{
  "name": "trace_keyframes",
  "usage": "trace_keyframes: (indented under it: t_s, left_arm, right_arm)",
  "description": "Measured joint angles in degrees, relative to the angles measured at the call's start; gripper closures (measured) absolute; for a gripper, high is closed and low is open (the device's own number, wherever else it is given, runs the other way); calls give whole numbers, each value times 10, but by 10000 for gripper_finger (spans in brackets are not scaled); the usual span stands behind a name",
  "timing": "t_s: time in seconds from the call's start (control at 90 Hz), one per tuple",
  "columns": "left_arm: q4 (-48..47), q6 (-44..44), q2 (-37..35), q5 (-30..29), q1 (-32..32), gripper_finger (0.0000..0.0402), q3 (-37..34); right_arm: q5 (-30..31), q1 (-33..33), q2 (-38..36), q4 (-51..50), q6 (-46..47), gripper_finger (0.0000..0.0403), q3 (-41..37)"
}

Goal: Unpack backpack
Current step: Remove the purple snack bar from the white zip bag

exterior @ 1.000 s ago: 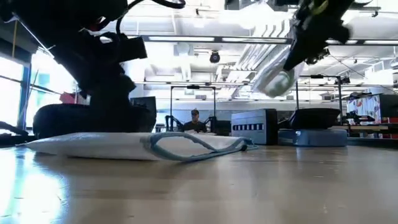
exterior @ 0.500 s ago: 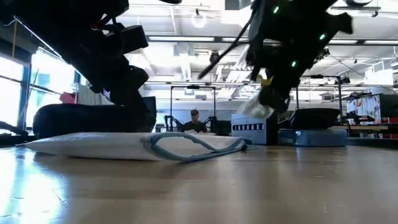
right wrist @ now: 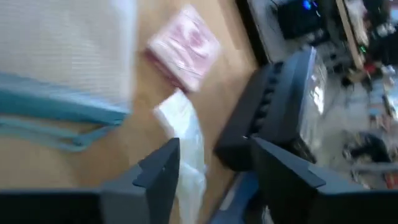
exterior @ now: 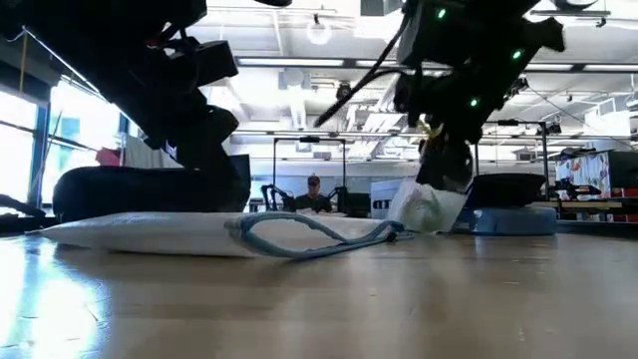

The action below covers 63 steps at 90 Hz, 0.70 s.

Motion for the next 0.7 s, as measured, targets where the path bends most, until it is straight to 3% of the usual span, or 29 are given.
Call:
trace_keyframes:
  t_s: [0.133, 0.278, 0.456, 0.589, 0.7]
  left_arm:
    - [1, 4, 0, 0, -1, 390, 0]
    - [0, 4, 0, -1, -2, 390, 0]
    - [0, 4, 0, -5, -2, 390, 0]
    - [1, 4, 0, -8, -3, 390, 0]
    - [0, 11, 0, -14, -7, 390, 0]
  right_arm:
    - [-73, 53, -7, 27, -18, 204, 0]
    - [-272, 91, 9, 149, -106, 204, 0]
    - [-478, 79, 72, 366, -166, 214, 0]
    - [-559, 58, 108, 454, -154, 228, 0]
    - [-604, 40, 122, 469, -120, 237, 0]
